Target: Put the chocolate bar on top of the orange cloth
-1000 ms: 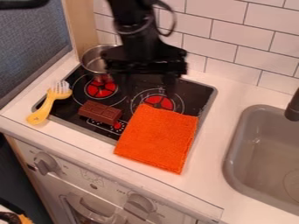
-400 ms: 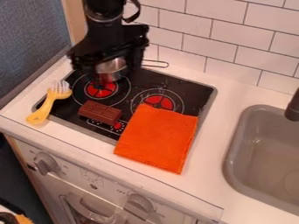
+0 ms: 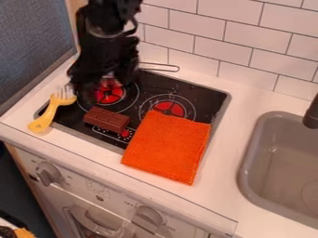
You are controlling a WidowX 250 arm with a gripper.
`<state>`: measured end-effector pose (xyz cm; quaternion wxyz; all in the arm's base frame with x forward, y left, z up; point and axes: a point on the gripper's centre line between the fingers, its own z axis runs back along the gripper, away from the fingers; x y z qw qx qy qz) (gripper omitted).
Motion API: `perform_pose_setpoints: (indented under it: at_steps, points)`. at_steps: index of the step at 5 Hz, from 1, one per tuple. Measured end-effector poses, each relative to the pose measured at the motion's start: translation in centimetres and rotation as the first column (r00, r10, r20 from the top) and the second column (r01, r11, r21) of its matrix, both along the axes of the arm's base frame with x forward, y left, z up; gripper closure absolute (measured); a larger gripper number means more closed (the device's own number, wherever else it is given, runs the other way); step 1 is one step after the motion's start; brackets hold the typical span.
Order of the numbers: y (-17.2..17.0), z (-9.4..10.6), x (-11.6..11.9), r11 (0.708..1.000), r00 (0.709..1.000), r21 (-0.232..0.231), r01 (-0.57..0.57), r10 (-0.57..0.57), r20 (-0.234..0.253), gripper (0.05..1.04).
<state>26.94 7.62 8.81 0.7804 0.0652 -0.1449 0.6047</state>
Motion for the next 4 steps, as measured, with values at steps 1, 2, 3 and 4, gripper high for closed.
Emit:
perform_pose_setpoints:
  at_steps: [1, 2, 3, 4]
  points:
    - [0.8, -1.8, -0.3, 0.998, 0.998, -0.021, -0.064, 0.063, -0.025, 0.085]
    - [1.0, -3.5, -0.1, 0.995, 0.995, -0.049, -0.087, 0.085, -0.048, 0.085]
    - [1.1, -4.9, 0.9, 0.994, 0.995, -0.062, -0.087, 0.083, -0.061, 0.085]
    - [1.2, -5.8, 1.9, 0.994, 0.995, -0.071, -0.082, 0.077, -0.068, 0.085]
